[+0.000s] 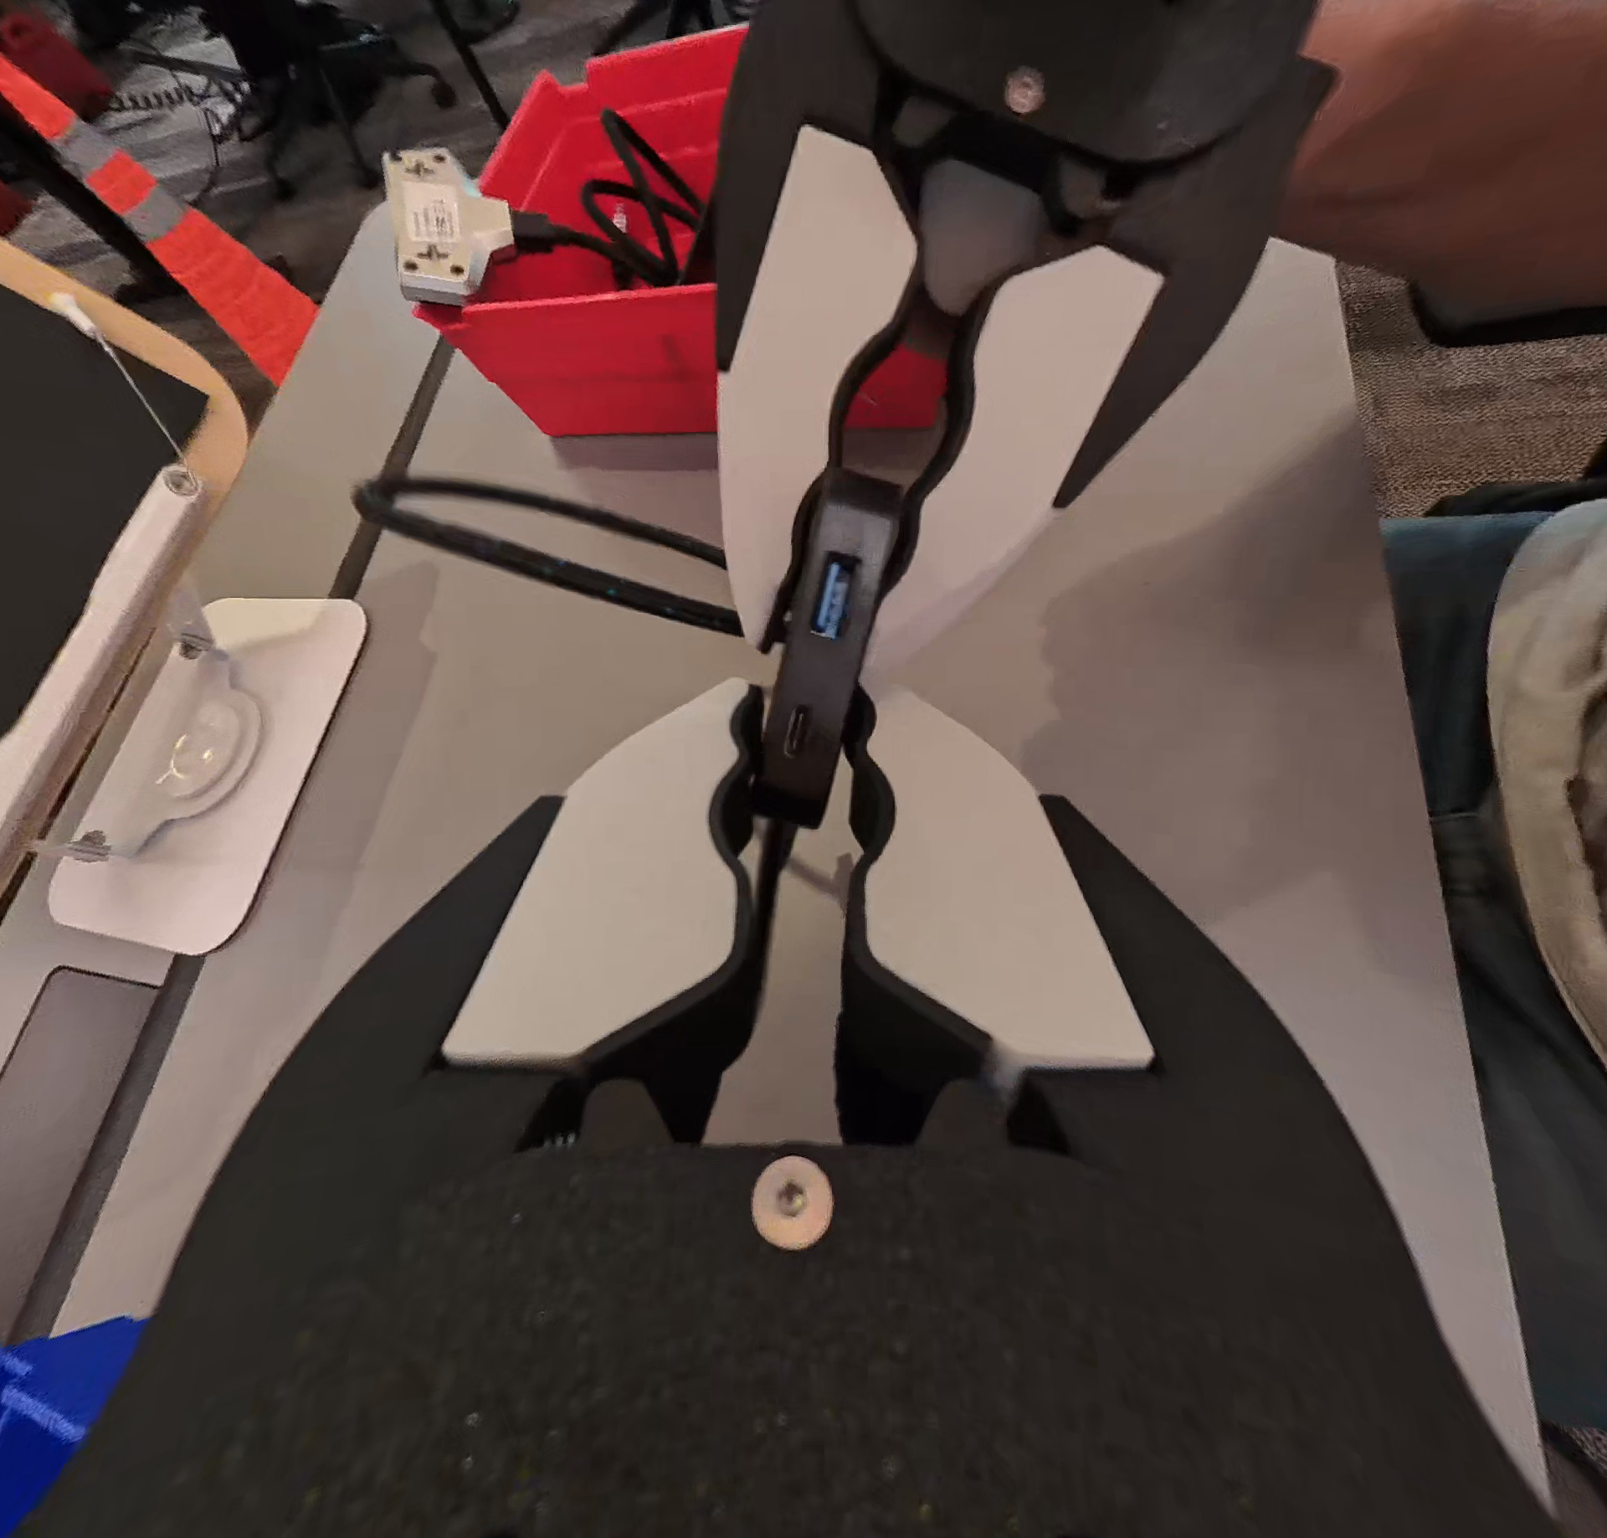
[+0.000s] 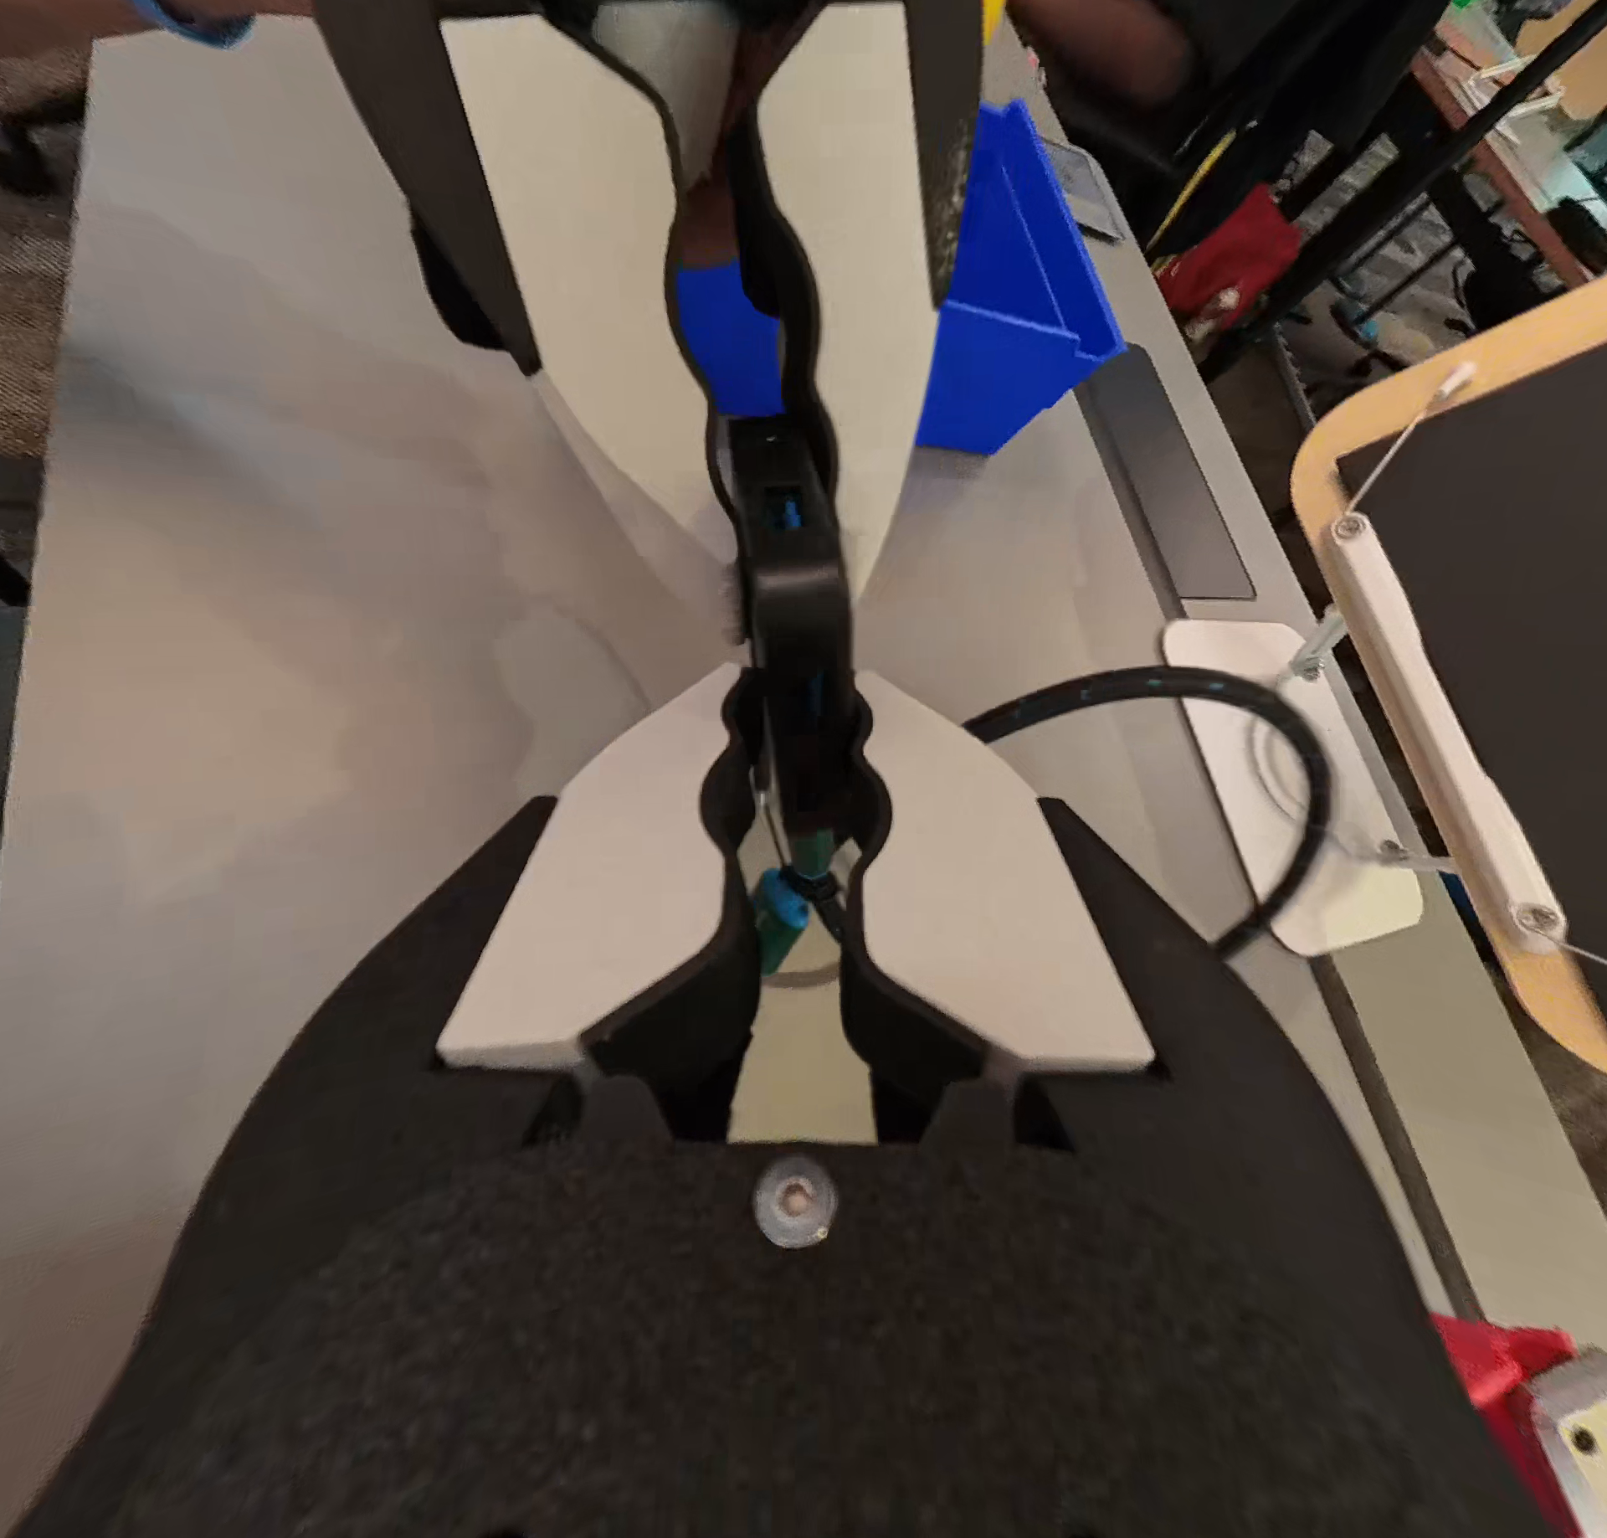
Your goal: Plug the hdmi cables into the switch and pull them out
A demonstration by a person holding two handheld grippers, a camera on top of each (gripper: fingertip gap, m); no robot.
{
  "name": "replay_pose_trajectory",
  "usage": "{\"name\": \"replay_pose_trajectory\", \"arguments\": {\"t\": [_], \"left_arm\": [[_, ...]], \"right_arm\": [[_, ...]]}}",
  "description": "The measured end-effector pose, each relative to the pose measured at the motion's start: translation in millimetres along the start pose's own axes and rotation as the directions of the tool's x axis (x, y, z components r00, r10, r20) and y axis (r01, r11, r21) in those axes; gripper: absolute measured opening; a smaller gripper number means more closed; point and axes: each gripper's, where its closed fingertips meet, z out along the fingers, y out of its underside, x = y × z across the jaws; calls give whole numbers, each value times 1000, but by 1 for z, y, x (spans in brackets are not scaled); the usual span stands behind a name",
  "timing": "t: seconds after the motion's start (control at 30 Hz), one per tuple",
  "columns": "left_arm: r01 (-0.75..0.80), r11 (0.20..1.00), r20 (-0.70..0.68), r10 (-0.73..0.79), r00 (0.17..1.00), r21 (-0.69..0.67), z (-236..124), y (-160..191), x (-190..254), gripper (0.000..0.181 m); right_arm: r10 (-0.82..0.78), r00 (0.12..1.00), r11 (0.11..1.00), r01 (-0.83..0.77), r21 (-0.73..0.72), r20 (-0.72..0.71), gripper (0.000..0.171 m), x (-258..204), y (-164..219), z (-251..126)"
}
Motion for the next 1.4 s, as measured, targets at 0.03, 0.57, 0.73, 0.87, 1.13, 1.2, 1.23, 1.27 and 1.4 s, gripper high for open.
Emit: {"name": "replay_pose_trajectory", "arguments": {"t": [0.03, 0.57, 0.73, 0.87, 1.13, 1.2, 1.23, 1.27, 1.4], "left_arm": [[-4, 1000, -4, 4, 1000, 29, -2, -2, 2, 14], [172, 912, -67, -159, 985, 372, -33, -13, -5, 13], [357, 896, -125, -335, 934, 264, -24, 20, -10, 22], [536, 812, -200, -499, 843, 232, -19, 29, -10, 62], [670, 730, -225, -637, 738, 130, -17, 21, -10, 95], [665, 740, -173, -646, 743, 94, -15, 27, -15, 89], [667, 742, -155, -653, 741, 65, -13, 31, -16, 88], [673, 739, -150, -661, 735, 41, -10, 34, -16, 88], [709, 704, -186, -702, 688, -37, 4, 43, -7, 99]], "right_arm": [[8, 1000, 999, -8, 32, 5, 21, 0, -1, -2], [285, 909, 895, -366, 256, 305, 11, -13, 15, 14], [98, 995, 985, -95, 142, -14, 9, 12, 28, 2], [-194, 937, 980, 199, -13, -289, 9, 28, 30, -11], [-499, 765, 866, 419, -272, -408, 10, 29, 38, -3], [-540, 735, 840, 445, -310, -410, 9, 29, 39, -2], [-551, 721, 833, 453, -317, -420, 9, 29, 38, -2], [-563, 709, 826, 461, -325, -425, 9, 29, 36, -2], [-617, 656, 787, 496, -367, -435, 9, 28, 32, -2]]}}
